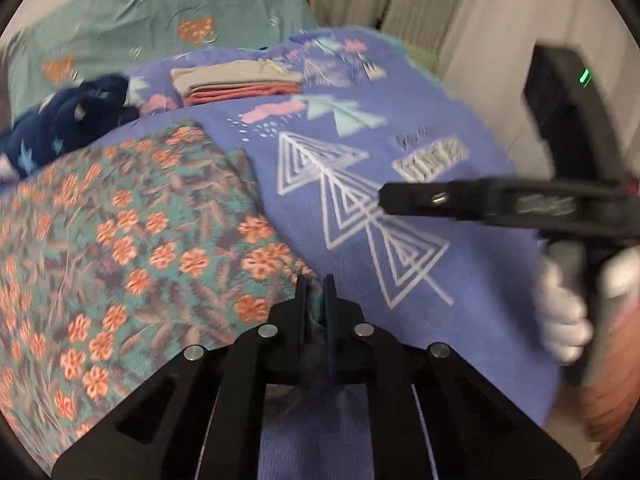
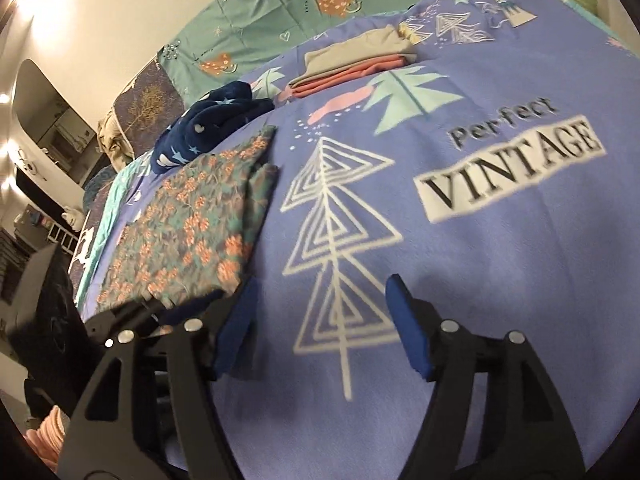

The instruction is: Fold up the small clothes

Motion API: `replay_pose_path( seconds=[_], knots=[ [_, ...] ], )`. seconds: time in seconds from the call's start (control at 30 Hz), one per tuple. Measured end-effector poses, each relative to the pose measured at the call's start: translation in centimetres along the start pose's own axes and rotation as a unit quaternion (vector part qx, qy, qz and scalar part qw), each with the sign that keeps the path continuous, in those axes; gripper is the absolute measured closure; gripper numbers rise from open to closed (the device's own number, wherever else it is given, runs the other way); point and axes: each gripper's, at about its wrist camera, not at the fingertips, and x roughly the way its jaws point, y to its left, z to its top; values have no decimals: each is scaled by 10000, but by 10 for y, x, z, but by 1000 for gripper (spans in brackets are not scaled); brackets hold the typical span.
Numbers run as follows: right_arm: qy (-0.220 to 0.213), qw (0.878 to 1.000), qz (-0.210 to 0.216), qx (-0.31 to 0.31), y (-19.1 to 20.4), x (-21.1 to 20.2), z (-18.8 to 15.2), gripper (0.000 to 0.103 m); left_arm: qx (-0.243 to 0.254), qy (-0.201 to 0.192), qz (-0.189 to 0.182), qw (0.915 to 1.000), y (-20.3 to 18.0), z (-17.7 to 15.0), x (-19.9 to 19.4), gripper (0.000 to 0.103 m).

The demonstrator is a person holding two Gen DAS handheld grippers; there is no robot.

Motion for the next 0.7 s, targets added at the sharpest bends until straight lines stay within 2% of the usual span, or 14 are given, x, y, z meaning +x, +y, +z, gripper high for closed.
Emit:
replay_pose_path(
  seconds=[0.03, 0.07, 0.13, 0.33, 0.43, 0.5, 0.57, 0.63, 0.7],
  knots=[
    [-6, 10000, 27, -92, 4, 3, 5, 47, -89, -42, -46, 9999, 4, 0, -4, 96],
    [36, 9997, 79, -235, 9, 10, 11, 68, -171, -78, -134, 9997, 8, 0, -9, 96],
    [164, 9992, 196, -314, 15, 22, 20, 81, -300, -114, -281, 9991, 12, -2, -15, 96],
    [759, 9954, 588, -2, 21, 80, 56, 80, -338, -93, -201, 9992, 16, -5, -16, 96],
    [910, 9944, 538, 18, 27, 102, 69, 73, -393, -27, -234, 9989, 18, -7, -14, 96],
    [968, 9937, 569, -44, 32, 111, 75, 70, -325, 62, -230, 9992, 15, -7, -11, 90],
    [987, 9934, 553, -179, 38, 115, 78, 65, -219, 132, -236, 9994, 11, -6, -7, 75],
    [1000, 9933, 511, -289, 43, 118, 79, 62, 12, 317, -74, 9995, 2, -10, 3, 71],
    [1011, 9931, 517, -301, 43, 122, 80, 61, 33, 454, 15, 9990, 1, -14, 9, 71]
  ],
)
